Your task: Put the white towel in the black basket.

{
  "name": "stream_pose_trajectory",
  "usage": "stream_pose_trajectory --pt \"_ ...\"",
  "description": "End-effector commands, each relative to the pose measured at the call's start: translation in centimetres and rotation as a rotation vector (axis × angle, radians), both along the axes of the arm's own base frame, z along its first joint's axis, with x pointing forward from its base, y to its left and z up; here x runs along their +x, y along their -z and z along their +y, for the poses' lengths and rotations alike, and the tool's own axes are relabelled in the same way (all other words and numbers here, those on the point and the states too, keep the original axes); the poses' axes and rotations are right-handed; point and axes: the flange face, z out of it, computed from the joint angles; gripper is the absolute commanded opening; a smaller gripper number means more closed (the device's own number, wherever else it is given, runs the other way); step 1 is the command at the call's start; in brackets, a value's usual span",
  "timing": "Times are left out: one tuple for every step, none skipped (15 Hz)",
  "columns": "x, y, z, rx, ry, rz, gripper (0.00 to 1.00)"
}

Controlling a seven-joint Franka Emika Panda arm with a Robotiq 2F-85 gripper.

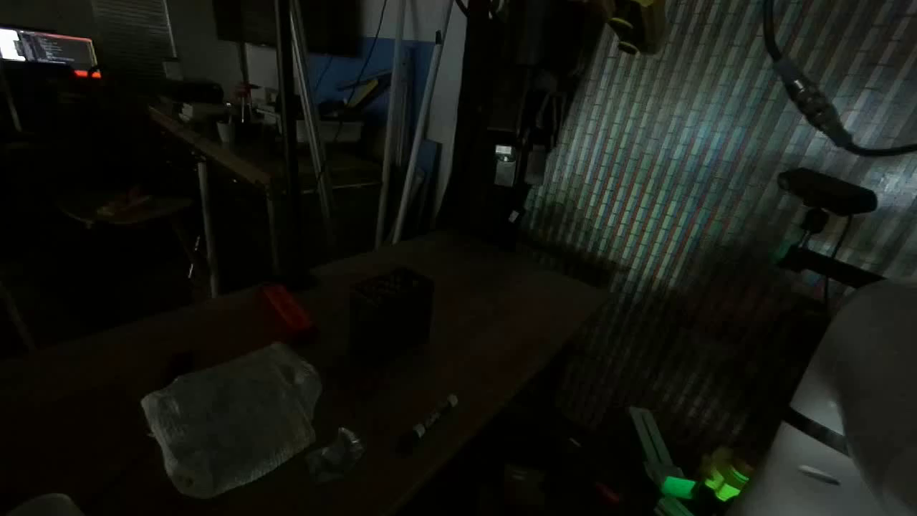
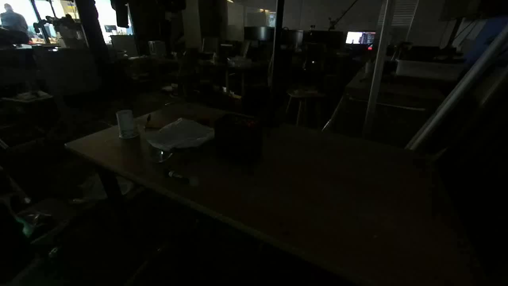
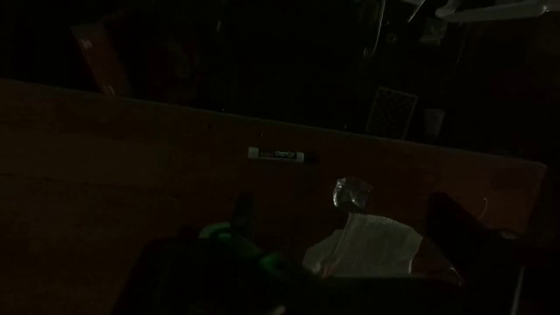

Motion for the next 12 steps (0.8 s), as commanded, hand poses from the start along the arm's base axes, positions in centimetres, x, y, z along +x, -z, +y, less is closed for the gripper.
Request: stream_pose_trajectory --pt "0.04 -0.31 -0.01 0.000 0.000 -0.005 1.00" --pt "0.02 -0.58 -0.02 0.000 0.000 -0.011 1.00" --pt "-0.02 -0.80 -0.03 0.000 0.001 -0.016 1.00" --pt "-0.03 -0.91 -0.03 0.000 0.001 -0.019 1.00" --pt "-0.03 -0.93 -0.04 0.000 0.001 -0.019 1.00" --pt "-0.03 -0.93 -0.04 0.000 0.001 -0.019 1.00" --pt "-0.03 -0.93 -0.04 0.000 0.001 -0.019 1.00" --pt "-0.03 -0.93 -0.04 0.000 0.001 -0.019 1.00" --pt "-0.03 -0.93 -0.04 0.000 0.001 -0.019 1.00" --pt "-0.03 -0.93 -0.04 0.000 0.001 -0.019 1.00" --pt "-0.03 -0.93 -0.04 0.000 0.001 -0.019 1.00" --pt "-0.03 -0.93 -0.04 0.000 0.001 -0.019 1.00"
